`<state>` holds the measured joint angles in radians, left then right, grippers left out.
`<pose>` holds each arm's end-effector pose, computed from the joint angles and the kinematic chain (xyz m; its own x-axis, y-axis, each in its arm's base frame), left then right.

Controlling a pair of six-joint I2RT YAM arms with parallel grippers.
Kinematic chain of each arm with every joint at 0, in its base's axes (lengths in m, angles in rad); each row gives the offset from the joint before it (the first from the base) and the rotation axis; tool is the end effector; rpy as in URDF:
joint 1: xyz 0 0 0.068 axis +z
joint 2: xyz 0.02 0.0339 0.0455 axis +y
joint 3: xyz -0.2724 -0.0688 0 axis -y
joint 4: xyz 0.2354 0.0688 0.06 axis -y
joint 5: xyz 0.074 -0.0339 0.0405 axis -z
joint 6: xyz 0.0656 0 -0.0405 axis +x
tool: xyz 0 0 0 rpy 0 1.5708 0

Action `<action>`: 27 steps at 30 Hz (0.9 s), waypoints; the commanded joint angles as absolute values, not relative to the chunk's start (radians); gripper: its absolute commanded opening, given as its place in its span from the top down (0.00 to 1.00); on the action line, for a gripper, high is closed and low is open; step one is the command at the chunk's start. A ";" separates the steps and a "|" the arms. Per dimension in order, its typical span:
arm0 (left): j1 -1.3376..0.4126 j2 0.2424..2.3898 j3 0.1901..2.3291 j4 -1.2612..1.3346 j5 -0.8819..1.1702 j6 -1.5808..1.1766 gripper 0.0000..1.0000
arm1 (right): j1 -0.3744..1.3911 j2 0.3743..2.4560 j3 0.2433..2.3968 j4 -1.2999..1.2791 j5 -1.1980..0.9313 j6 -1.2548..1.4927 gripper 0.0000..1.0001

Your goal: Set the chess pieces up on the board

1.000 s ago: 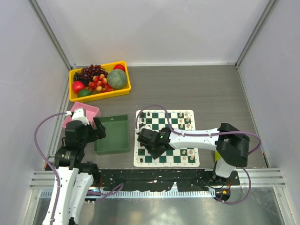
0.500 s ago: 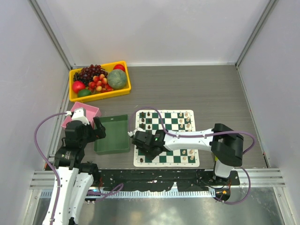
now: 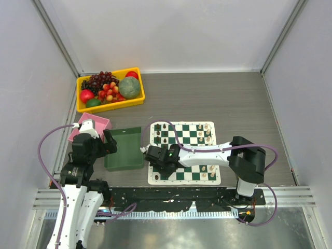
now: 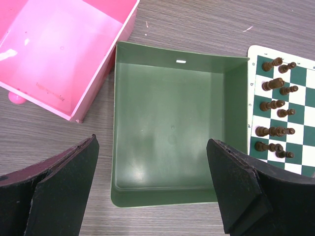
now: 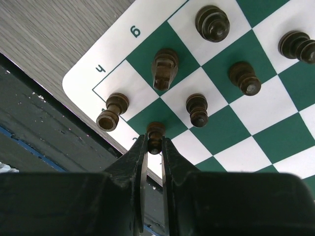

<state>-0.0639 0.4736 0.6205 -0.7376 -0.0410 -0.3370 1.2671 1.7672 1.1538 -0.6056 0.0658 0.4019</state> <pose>0.1175 -0.0048 0.2538 -0.5344 -0.2969 -0.7914 -0.1556 0.9548 -0.2531 0.1083 0.3310 0.1633 -0.6282 -0.6992 -0.3413 -0.7603 0.6449 0.0780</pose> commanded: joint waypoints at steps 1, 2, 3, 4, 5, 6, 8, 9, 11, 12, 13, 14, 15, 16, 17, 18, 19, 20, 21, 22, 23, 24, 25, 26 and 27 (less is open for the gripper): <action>-0.063 0.469 0.624 -0.712 -0.043 -0.341 0.01 | 1.273 1.766 1.187 -0.591 0.063 0.388 0.87; -0.061 0.469 0.626 -0.712 -0.043 -0.341 0.01 | 1.270 1.763 1.186 -0.592 0.064 0.388 0.86; -0.061 0.468 0.626 -0.712 -0.043 -0.341 0.01 | 1.272 1.761 1.186 -0.591 0.064 0.388 0.84; -0.061 0.469 0.624 -0.712 -0.043 -0.341 0.01 | 1.273 1.756 1.184 -0.592 0.066 0.390 0.83; -0.063 0.469 0.626 -0.712 -0.044 -0.341 0.01 | 1.273 1.758 1.181 -0.591 0.067 0.388 0.82; -0.061 0.471 0.626 -0.712 -0.044 -0.341 0.01 | 1.273 1.752 1.180 -0.589 0.067 0.390 0.81; -0.061 0.471 0.626 -0.712 -0.043 -0.341 0.01 | 1.273 1.747 1.175 -0.583 0.069 0.390 0.77; -0.061 0.472 0.624 -0.712 -0.043 -0.341 0.01 | 1.273 1.740 1.174 -0.583 0.069 0.390 0.75; -0.061 0.472 0.624 -0.712 -0.043 -0.341 0.01 | 1.272 1.726 1.163 -0.574 0.072 0.391 0.72; -0.061 0.472 0.626 -0.712 -0.041 -0.341 0.01 | 1.273 1.721 1.157 -0.565 0.071 0.390 0.71; -0.061 0.472 0.624 -0.712 -0.040 -0.341 0.01 | 1.273 1.710 1.154 -0.561 0.072 0.390 0.69; -0.061 0.472 0.626 -0.712 -0.043 -0.341 0.01 | 1.273 1.704 1.146 -0.557 0.074 0.390 0.68; -0.061 0.472 0.626 -0.712 -0.041 -0.341 0.01 | 1.275 1.695 1.143 -0.555 0.080 0.390 0.66; -0.061 0.474 0.626 -0.712 -0.041 -0.341 0.01 | 1.275 1.690 1.137 -0.549 0.080 0.391 0.65; -0.061 0.474 0.626 -0.712 -0.041 -0.341 0.01 | 1.275 1.678 1.132 -0.546 0.080 0.393 0.64; -0.061 0.474 0.626 -0.712 -0.041 -0.341 0.01 | 1.275 1.674 1.124 -0.537 0.083 0.393 0.64; -0.061 0.472 0.624 -0.712 -0.041 -0.341 0.01 | 1.275 1.661 1.121 -0.537 0.086 0.394 0.62; -0.061 0.472 0.626 -0.712 -0.043 -0.341 0.01 | 1.275 1.654 1.115 -0.538 0.090 0.396 0.61; -0.061 0.472 0.626 -0.712 -0.043 -0.341 0.01 | 1.275 1.637 1.112 -0.537 0.100 0.397 0.60; -0.063 0.472 0.624 -0.712 -0.041 -0.341 0.01 | 1.275 1.626 1.103 -0.537 0.110 0.402 0.59; -0.061 0.474 0.626 -0.710 -0.041 -0.339 0.01 | 1.275 1.597 1.095 -0.535 0.120 0.408 0.57; -0.061 0.476 0.624 -0.712 -0.041 -0.341 0.01 | 1.275 1.583 1.083 -0.534 0.139 0.413 0.55; -0.063 0.477 0.627 -0.712 -0.040 -0.341 0.01 | 1.275 1.548 1.077 -0.532 0.156 0.423 0.54; -0.063 0.479 0.626 -0.712 -0.035 -0.341 0.01 | 1.273 1.533 1.065 -0.526 0.182 0.428 0.53; -0.061 0.482 0.629 -0.712 -0.032 -0.339 0.01 | 1.272 1.496 1.060 -0.529 0.208 0.439 0.53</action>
<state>-0.0639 0.4736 0.6205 -0.7376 -0.0410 -0.3370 1.2682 1.6257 1.0801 -0.5598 0.1070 0.4030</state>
